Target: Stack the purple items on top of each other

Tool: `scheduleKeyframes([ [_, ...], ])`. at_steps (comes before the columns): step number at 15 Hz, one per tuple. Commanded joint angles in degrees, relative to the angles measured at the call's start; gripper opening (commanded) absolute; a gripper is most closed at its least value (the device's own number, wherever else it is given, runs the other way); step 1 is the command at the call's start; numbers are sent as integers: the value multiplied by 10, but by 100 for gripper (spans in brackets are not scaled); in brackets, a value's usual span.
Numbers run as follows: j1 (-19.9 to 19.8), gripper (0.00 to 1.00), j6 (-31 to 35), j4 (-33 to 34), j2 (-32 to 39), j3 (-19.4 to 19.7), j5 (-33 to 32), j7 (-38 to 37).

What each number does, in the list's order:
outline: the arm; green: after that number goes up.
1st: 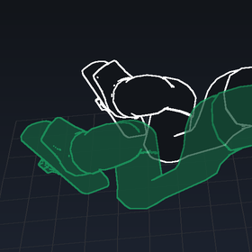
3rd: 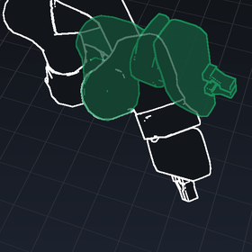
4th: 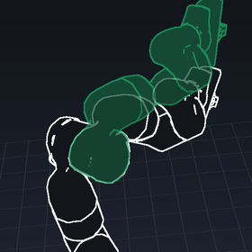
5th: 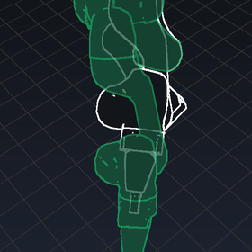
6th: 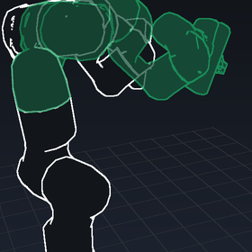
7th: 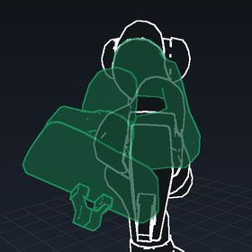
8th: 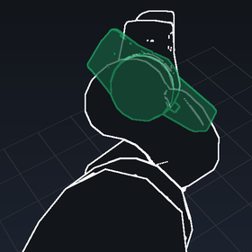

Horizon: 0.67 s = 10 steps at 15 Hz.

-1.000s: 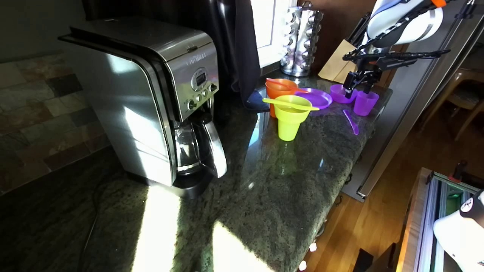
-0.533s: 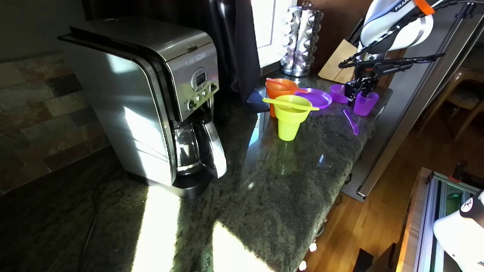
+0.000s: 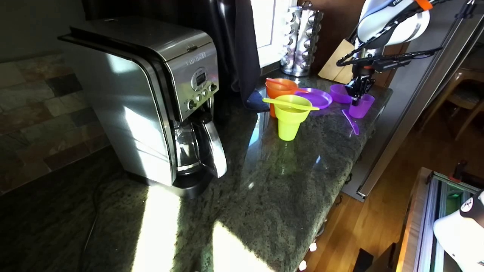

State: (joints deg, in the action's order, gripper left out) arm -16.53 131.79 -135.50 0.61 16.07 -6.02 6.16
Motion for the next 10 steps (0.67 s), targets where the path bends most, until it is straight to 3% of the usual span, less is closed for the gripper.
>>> scheduleKeyframes([
  [1, 10, 1, -31, 3, -16, -8, -4, 14],
  [10, 52, 1, -26, -14, -50, -52, -31, 48],
])
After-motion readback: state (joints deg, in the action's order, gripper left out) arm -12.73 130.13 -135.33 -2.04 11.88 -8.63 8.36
